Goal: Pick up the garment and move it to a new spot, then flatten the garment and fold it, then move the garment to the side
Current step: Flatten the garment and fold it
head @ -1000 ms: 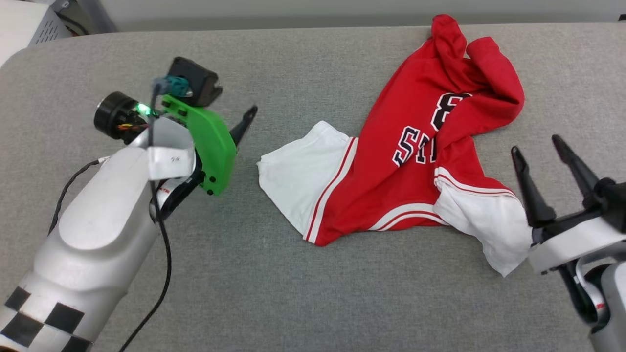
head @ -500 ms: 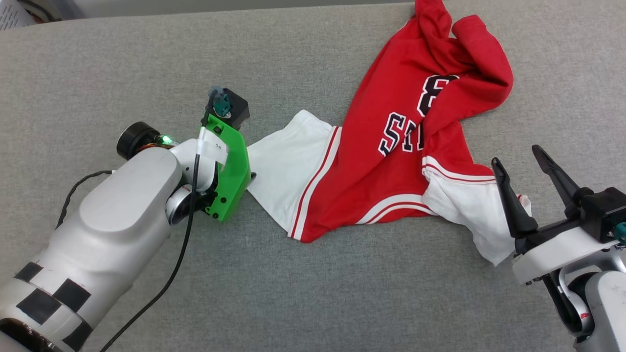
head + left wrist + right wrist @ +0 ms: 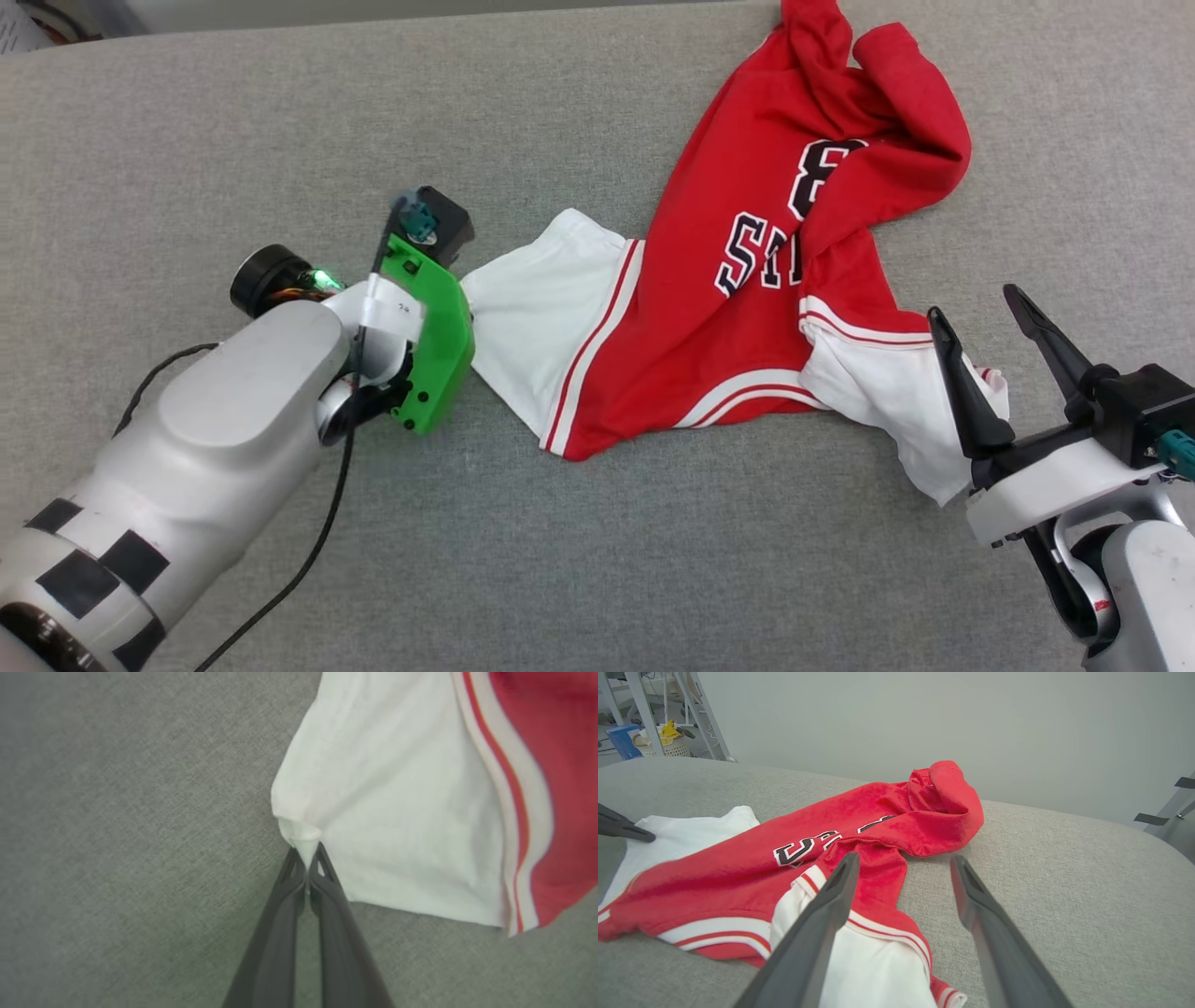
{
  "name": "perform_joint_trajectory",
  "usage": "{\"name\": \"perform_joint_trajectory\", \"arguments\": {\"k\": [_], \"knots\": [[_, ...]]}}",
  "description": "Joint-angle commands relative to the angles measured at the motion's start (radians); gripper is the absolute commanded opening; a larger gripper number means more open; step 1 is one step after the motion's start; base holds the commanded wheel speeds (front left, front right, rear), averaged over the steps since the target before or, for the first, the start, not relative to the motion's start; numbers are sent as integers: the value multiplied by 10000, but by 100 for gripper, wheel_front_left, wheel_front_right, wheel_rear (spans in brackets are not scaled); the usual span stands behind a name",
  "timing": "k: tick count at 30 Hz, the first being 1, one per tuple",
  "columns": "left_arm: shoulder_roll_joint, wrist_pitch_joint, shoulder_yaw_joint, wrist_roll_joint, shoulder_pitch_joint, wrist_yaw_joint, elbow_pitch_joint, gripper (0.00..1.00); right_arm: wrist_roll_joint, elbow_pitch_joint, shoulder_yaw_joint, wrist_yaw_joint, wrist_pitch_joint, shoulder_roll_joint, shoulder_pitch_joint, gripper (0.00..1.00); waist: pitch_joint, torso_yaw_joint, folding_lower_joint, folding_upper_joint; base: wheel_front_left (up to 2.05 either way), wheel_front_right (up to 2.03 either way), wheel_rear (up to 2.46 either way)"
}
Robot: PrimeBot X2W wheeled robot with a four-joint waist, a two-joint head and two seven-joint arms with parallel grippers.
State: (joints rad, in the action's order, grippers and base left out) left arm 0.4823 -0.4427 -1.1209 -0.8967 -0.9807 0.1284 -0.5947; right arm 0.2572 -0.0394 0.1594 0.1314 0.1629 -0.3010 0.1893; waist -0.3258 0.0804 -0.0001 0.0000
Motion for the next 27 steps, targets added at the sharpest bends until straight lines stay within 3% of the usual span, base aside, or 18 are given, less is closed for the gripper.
{"name": "perform_joint_trajectory", "arguments": {"k": [1, 13, 16, 20, 21, 22, 27], "knots": [[328, 290, 64, -198, 186, 23, 56, 0, -114, -22, -85, -7, 67, 44, -39, 100, 167, -192, 1, 0, 0, 0, 0], [2367, 1316, 1077, -992, 803, -413, -410, 0, -193, 150, -408, -7, 92, 89, -203, 100, 279, -447, 1, 0, 0, 0, 0], [2496, 1491, 1127, -1091, 1095, -518, -871, 0, -203, 156, -415, -7, 117, 92, -206, 100, 253, -368, 1, 0, 0, 0, 0], [2262, 1985, 1269, -1318, 1443, -548, -1478, 1, -210, 158, -427, -7, 117, 82, -199, 100, 261, -306, 1, 0, 0, 0, 0], [2176, 2229, 1299, -1301, 1490, -568, -1610, 61, -223, 180, -436, -7, 114, 67, -179, 100, 293, -304, 1, 0, 0, 0, 0], [2113, 2490, 1308, -1235, 1503, -582, -1684, 100, -245, 207, -442, -7, 117, 39, -160, 100, 330, -316, 1, 0, 0, 0, 0], [1838, 4592, 1588, -847, 1555, -888, -1904, 100, -242, 514, -355, -7, 51, -237, 79, 100, 672, -460, 1, 0, 0, 0, 0]]}}
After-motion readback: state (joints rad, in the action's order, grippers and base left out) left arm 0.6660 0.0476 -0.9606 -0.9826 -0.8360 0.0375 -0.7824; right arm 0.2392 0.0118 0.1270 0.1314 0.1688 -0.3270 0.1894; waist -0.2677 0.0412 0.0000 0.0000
